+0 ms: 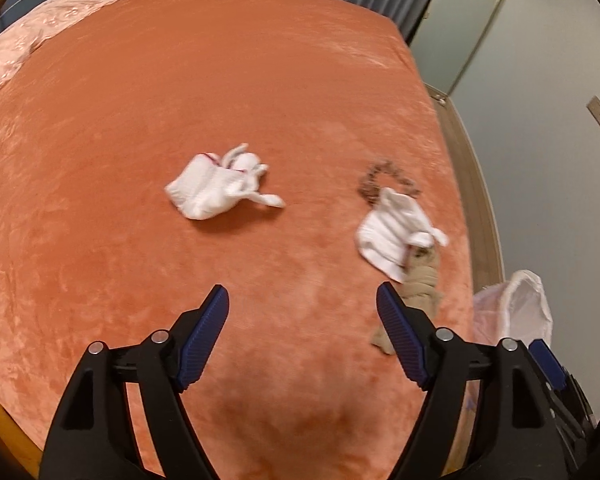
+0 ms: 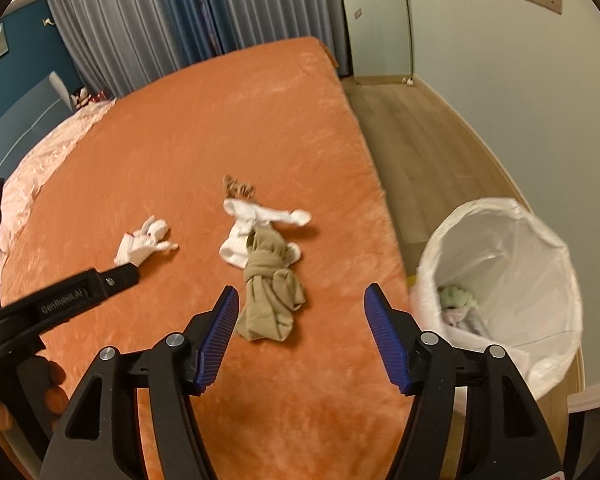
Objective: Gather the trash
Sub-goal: 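Move both open grippers back over the remaining items on the bed, then grasp the white red-trimmed cloth with the left gripper while the right gripper grasps the beige stocking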
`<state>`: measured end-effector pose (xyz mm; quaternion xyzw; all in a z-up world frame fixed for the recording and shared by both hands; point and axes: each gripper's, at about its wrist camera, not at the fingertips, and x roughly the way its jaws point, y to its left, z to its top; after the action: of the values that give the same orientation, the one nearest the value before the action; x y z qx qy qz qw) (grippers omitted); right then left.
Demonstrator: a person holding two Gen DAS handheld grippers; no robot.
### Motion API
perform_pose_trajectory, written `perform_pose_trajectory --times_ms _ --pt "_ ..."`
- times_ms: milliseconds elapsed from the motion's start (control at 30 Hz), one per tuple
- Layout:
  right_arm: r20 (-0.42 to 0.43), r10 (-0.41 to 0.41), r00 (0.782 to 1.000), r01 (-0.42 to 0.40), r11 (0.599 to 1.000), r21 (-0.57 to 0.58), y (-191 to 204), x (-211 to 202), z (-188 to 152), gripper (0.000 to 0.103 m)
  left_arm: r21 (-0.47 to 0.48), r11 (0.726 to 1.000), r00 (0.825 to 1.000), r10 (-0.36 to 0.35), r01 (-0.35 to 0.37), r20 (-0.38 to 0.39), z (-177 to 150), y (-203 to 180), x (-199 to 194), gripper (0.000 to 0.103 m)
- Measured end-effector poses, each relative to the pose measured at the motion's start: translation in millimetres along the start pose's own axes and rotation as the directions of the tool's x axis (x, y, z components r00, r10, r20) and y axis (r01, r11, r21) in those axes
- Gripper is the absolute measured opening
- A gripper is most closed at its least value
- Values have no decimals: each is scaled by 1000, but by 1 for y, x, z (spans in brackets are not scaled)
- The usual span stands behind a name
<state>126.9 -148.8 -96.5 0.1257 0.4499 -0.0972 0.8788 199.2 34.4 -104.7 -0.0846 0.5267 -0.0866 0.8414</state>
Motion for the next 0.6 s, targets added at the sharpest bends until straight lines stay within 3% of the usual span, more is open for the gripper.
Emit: perform_pose_trajectory --times_ms 300,433,600 --pt "-103 -21 994 20 1000 -9 20 64 -3 63 -23 997 996 78 -79 -35 29 55 47 73" --pt "-131 -38 991 38 999 -5 22 86 -1 63 -33 999 997 38 -40 -61 47 68 67 74" --pt "-160 -52 986 52 999 -6 25 108 3 63 -25 999 995 45 -48 -93 65 71 93 74"
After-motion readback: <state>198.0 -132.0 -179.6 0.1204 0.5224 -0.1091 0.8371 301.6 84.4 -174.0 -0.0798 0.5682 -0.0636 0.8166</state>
